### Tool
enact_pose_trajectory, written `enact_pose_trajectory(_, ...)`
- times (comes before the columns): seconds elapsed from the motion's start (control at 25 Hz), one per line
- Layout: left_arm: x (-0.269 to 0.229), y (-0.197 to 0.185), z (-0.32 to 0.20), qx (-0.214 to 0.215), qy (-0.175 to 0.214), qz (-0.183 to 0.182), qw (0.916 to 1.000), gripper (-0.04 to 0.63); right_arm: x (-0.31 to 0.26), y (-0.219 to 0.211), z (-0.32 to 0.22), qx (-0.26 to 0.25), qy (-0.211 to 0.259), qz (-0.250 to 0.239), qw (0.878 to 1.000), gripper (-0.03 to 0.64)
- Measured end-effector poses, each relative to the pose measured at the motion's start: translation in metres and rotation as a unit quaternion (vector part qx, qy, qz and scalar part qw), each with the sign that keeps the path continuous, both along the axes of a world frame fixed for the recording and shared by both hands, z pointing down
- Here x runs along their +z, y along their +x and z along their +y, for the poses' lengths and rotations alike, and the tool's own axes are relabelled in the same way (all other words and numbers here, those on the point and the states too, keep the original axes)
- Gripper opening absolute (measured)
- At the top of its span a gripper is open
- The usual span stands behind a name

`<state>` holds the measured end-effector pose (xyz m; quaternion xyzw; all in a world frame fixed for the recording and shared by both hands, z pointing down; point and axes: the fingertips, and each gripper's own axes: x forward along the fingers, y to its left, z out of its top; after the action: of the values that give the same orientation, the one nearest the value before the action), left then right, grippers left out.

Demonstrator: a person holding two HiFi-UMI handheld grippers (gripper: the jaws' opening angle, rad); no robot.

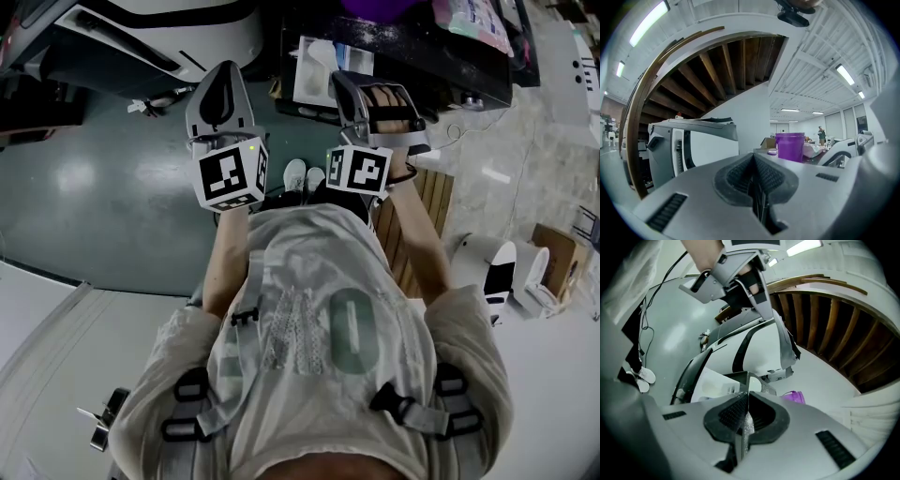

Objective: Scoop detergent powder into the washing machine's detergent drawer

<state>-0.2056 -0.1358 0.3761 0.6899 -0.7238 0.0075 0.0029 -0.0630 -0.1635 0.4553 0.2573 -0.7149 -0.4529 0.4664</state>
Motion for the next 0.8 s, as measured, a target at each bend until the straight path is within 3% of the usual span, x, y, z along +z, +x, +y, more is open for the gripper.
enact_pose_trajectory(0.28, -0.024, 0.013, -0.007, 0.021, 0.027, -0.015, 0.9993, 0.020, -0.042, 0.000, -0.007, 0.036, -0.012, -0.099, 0.994, 0.011)
enact_pose_trajectory(0.4, -0.036, 0.020, -0.011, 0.031, 0.038, -0.019, 0.9986, 0.020, -0.063, 0.006, -0.010, 0.066, -0.041, -0.183, 0.980, 0.011)
enact_pose_trajectory(0.56, -0.048, 0.034, -0.016, 0.049, 0.045, -0.028, 0.9974, 0.020, -0.096, 0.027, -0.018, 0.114, -0.065, -0.316, 0.940, 0.012)
enact_pose_trajectory(0.8, -0.061, 0.061, -0.025, 0.079, 0.051, -0.037, 0.9948, 0.020, -0.127, 0.066, -0.021, 0.170, -0.091, -0.470, 0.862, 0.011)
